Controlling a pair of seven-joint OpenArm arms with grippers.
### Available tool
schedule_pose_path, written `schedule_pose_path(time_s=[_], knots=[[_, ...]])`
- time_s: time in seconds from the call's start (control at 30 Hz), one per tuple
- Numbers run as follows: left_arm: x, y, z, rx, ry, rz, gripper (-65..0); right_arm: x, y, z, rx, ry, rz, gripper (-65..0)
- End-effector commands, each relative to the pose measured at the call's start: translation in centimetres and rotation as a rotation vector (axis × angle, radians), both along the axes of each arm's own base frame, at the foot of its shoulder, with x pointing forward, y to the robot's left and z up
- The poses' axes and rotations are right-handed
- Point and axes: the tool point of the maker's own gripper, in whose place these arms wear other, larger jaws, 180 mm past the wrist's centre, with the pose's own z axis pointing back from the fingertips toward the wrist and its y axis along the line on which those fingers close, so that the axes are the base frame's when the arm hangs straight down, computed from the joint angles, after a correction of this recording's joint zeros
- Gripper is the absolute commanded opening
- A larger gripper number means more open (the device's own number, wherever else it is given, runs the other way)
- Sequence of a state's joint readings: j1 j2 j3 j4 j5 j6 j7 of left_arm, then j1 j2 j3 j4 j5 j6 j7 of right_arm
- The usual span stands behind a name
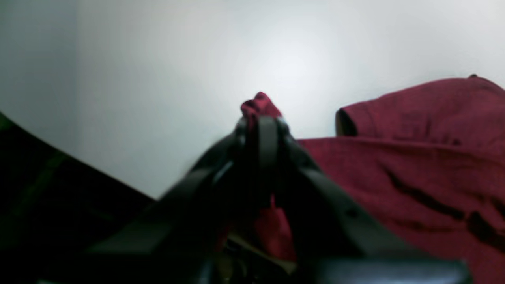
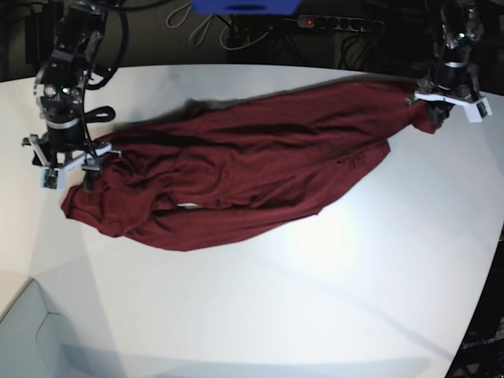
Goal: Layout the t-shirt on the table in an organized manner, then fold the t-shirt properly
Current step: 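Regrasp the shirt end with the left gripper and stretch it taut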
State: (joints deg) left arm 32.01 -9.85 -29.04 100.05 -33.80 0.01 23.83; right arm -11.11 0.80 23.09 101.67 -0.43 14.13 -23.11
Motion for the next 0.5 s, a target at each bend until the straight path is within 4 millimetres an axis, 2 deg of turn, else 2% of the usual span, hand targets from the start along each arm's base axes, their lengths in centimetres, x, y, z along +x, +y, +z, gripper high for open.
schedule_pose_path(time_s=[0.0, 0.13, 0.2, 0.37, 0.47], knots=[[0.1, 0.6, 0.6, 0.018, -0.018, 0.006, -56.2, 0.8, -0.2, 1.6, -0.013, -0.057, 0.002, -29.1], [0.0, 0.6, 0.5, 0.012, -0.019, 0.016, -36.5, 0.8, -0.2, 1.6, -0.013, -0.058, 0.002, -29.1], [0.4, 0.4, 1.3, 0.018, -0.039, 0.006, -31.3, 0.8, -0.2, 1.6, -0.013, -0.058, 0.002, -29.1], [2.1, -0.6, 4.5, 0.038, -0.13, -0.029, -30.8, 0.9, -0.1, 1.6, -0.012, -0.058, 0.005, -29.1], [4.5, -1.3, 6.4, 0.027, -0.214, -0.03, -30.8, 1.1, 0.5, 1.6, -0.008, -0.058, 0.021, -29.1]])
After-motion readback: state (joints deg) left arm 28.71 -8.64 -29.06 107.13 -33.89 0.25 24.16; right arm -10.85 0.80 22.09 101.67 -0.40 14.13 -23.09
